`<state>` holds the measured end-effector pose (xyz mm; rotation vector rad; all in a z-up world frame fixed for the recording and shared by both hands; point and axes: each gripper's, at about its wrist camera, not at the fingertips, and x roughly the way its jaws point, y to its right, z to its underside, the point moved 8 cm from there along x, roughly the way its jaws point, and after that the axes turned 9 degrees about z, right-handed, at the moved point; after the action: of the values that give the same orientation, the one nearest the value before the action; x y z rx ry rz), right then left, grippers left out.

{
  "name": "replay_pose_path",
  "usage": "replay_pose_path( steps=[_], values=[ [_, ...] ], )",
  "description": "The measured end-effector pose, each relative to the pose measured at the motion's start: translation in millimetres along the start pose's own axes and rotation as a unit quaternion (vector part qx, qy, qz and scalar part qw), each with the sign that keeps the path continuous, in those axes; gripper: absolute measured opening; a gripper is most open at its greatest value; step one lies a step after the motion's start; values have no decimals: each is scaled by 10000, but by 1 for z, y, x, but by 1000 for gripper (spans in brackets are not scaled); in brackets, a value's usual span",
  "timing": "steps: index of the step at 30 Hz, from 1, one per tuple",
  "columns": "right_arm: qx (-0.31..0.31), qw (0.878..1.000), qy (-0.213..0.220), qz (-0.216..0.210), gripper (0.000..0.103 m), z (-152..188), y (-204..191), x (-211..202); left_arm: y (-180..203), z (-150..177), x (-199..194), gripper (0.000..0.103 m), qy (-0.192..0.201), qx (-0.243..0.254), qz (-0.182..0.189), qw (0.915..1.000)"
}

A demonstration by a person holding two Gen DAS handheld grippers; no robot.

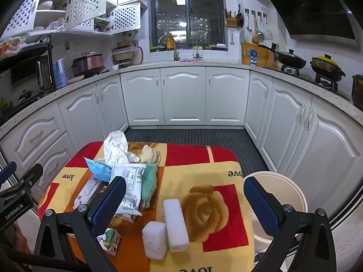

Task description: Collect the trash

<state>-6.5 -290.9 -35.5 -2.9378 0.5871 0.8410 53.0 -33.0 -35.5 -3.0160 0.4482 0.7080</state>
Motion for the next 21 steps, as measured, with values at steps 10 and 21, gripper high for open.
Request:
replay_pose_path(
  steps=[10, 21],
  values=[
    [-36, 10000, -93, -3, 103, 3, 0, 5, -5, 3, 8, 102, -115, -46, -61, 9999],
    [-65, 9998, -198, 25, 103, 5, -2, 10, -7, 6, 15, 102, -183, -34, -93, 9998]
  ],
)
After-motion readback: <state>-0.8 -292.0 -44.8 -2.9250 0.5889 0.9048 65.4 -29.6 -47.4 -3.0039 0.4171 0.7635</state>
